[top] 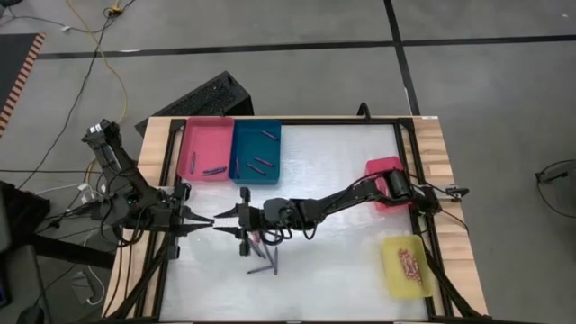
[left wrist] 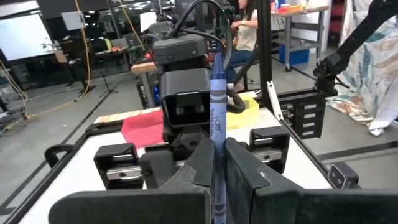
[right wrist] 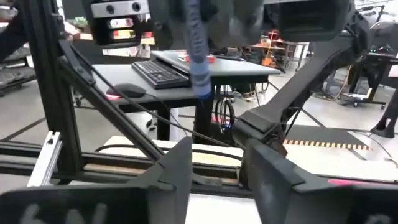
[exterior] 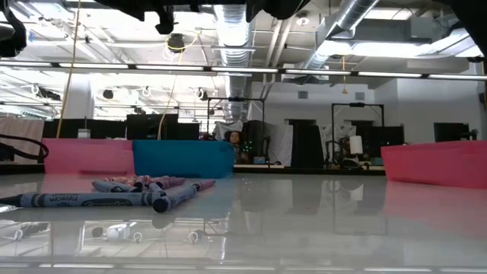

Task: Sort crayons
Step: Put the blue crayon into the large red bin

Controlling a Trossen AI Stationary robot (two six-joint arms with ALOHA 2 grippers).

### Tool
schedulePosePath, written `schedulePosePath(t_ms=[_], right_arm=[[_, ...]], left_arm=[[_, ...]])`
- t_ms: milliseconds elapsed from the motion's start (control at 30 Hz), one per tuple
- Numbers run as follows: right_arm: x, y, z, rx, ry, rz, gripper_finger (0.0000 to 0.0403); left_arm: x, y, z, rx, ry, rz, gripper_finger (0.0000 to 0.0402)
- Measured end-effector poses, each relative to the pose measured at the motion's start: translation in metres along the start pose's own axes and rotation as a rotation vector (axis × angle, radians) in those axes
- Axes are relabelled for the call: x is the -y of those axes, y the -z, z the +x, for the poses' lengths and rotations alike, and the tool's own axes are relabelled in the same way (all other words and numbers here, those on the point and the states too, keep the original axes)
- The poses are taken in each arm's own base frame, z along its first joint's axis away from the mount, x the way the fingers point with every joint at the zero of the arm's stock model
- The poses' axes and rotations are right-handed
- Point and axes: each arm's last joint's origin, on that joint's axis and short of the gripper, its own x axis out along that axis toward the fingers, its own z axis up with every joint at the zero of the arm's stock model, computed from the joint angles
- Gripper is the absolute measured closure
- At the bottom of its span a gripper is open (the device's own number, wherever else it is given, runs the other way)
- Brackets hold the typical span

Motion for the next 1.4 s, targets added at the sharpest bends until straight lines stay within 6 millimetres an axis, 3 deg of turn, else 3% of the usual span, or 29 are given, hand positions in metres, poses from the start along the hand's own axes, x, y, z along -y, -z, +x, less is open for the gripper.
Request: schedulePosePath(t_ms=[267,600,867,1067,1400], right_arm=[[0.001,-0.008,0.000,0.087,0.006,0.015,0.0184],[-0.004,-0.021,0.001,0.131,-0.033,0.022,0.0188],[-0.006,-0.024,0.004,0.069,-0.042,0.013,0.0193],[-0.006,-0.025,0.004,0.075,-0.037,0.014,0.0243],[-0.007,-0.024,0.003,0.067,-0.031,0.019,0.0391]], left_arm=[[0.000,0.001,0.000,-0.008,-0.002,0.016,0.0399],[-0.001,0.004,0.004,-0.029,-0.028,0.032,0.0399],[-0.002,0.005,0.007,-0.029,-0.022,0.023,0.0399],[-0.002,0.005,0.007,-0.032,-0.022,0.024,0.0399],[-0.002,0.005,0.007,-0.034,-0.021,0.003,0.0399]])
